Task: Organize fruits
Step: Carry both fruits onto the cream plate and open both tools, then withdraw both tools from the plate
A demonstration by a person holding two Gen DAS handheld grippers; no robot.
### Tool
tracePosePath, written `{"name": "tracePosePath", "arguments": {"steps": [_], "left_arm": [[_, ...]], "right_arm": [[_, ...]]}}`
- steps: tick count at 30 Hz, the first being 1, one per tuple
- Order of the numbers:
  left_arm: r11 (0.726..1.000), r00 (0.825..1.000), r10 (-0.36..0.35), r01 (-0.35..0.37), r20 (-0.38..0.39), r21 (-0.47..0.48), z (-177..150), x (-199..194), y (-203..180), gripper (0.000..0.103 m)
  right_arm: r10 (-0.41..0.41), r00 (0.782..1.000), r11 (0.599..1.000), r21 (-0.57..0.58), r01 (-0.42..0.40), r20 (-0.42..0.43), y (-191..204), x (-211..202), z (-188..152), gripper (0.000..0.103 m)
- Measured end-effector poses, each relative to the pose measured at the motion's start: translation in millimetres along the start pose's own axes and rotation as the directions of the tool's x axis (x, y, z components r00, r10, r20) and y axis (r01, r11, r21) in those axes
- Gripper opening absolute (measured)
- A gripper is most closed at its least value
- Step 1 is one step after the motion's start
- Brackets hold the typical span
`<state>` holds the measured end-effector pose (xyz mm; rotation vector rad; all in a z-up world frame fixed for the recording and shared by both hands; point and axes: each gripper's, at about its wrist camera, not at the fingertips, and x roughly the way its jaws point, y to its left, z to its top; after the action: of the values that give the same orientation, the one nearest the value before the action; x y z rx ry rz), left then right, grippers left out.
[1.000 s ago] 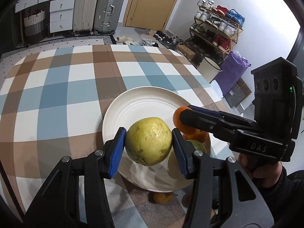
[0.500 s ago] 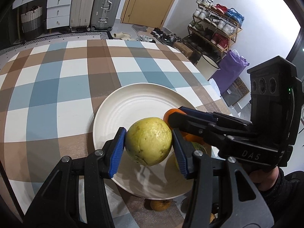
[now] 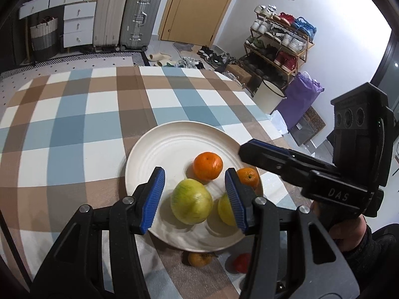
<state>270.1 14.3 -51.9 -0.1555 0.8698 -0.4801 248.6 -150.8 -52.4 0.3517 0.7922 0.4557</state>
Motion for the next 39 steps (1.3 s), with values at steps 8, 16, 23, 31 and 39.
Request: {"name": "tracePosePath", "arguments": {"steps": [8, 16, 23, 31, 39], "left_arm": [[1.000, 0.999, 0.026, -0.026, 0.021, 0.011, -18.0, -34.8, -13.4, 0.048], [0.999, 0.998, 0.052, -0.052, 0.040, 0.005, -45.1, -57.3, -23.4, 0.058], [0.997, 0.995, 0.079, -0.078, 0.056, -0.020, -68.1, -70.4, -26.5, 0.077], [0.993, 0.992, 0.112, -0.110, 0.057, -0.046, -93.8, -72.3, -27.3, 0.084], [0.990, 0.989, 0.132, -0.128, 0.069, -0.061, -119.1, -84.9, -33.6, 0.102]], "right_arm": [[-0.021, 0.999, 1.000, -0.008, 0.021, 0.035, 13.9, -31.3, -13.5, 0.050], [-0.030, 0.999, 0.999, 0.017, 0.030, 0.016, 18.1, -49.3, -45.6, 0.065], [-0.042, 0.999, 0.999, 0.029, 0.042, 0.005, 20.0, -63.9, -66.9, 0.069], [-0.043, 0.999, 0.998, 0.041, 0.042, 0.015, 22.2, -82.6, -83.9, 0.087], [-0.056, 0.998, 0.996, 0.066, 0.056, 0.000, 19.7, -94.8, -104.7, 0.095]]}}
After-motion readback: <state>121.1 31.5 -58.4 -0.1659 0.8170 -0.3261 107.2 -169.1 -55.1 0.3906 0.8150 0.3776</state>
